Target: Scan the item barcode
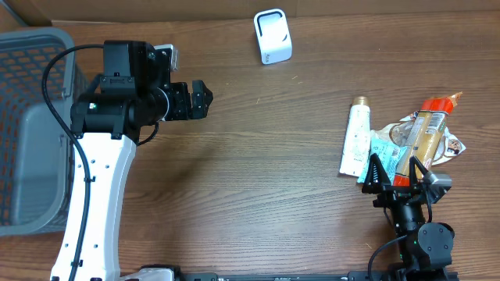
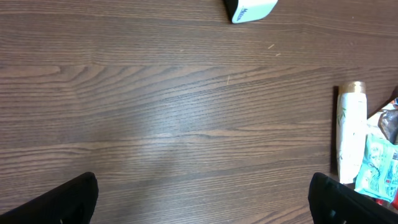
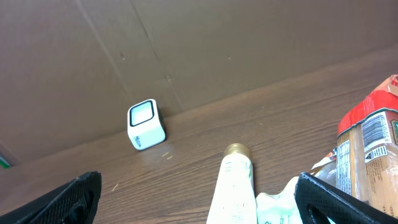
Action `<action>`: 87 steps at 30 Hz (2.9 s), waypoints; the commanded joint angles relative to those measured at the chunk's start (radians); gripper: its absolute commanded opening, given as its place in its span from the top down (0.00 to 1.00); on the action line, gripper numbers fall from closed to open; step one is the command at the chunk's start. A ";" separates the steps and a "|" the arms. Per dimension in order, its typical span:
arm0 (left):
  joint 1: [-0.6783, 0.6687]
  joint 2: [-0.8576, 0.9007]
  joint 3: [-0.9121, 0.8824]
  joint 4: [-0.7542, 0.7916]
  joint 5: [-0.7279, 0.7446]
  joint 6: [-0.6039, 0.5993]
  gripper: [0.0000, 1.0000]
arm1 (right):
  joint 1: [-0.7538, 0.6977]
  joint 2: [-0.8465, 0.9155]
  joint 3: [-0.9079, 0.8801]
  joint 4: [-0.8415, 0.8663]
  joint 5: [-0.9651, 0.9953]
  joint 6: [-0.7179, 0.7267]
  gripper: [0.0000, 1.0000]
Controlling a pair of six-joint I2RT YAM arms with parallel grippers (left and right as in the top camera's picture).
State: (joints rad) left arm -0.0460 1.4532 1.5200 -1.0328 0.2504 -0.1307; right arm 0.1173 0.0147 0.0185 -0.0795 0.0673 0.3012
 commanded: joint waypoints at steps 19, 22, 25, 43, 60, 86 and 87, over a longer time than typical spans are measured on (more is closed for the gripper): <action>-0.006 -0.250 -0.188 0.278 -0.078 0.251 0.00 | -0.006 -0.012 -0.010 0.004 0.010 -0.021 0.00; -0.006 -0.398 -0.401 0.526 -0.064 0.282 0.01 | -0.006 -0.012 -0.010 0.004 0.010 -0.021 0.00; 0.002 -0.535 -0.610 0.733 -0.064 0.285 0.01 | -0.006 -0.012 -0.010 0.003 0.010 -0.021 0.00; 0.062 -1.326 -1.460 1.013 -0.043 0.401 0.00 | -0.006 -0.012 -0.010 0.004 0.010 -0.021 0.00; 0.050 -1.450 -1.485 0.907 -0.043 0.393 0.00 | -0.006 -0.012 -0.010 0.004 0.010 -0.021 0.00; 0.050 -1.450 -1.485 0.907 -0.043 0.393 0.00 | -0.006 -0.012 -0.010 0.003 0.010 -0.021 0.00; 0.050 -1.450 -1.485 0.907 -0.043 0.393 0.00 | -0.006 -0.012 -0.010 0.003 0.010 -0.021 0.00</action>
State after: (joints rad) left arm 0.0082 0.0166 0.0418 -0.1287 0.1982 0.2443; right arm 0.1173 0.0147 0.0185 -0.0803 0.0677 0.2947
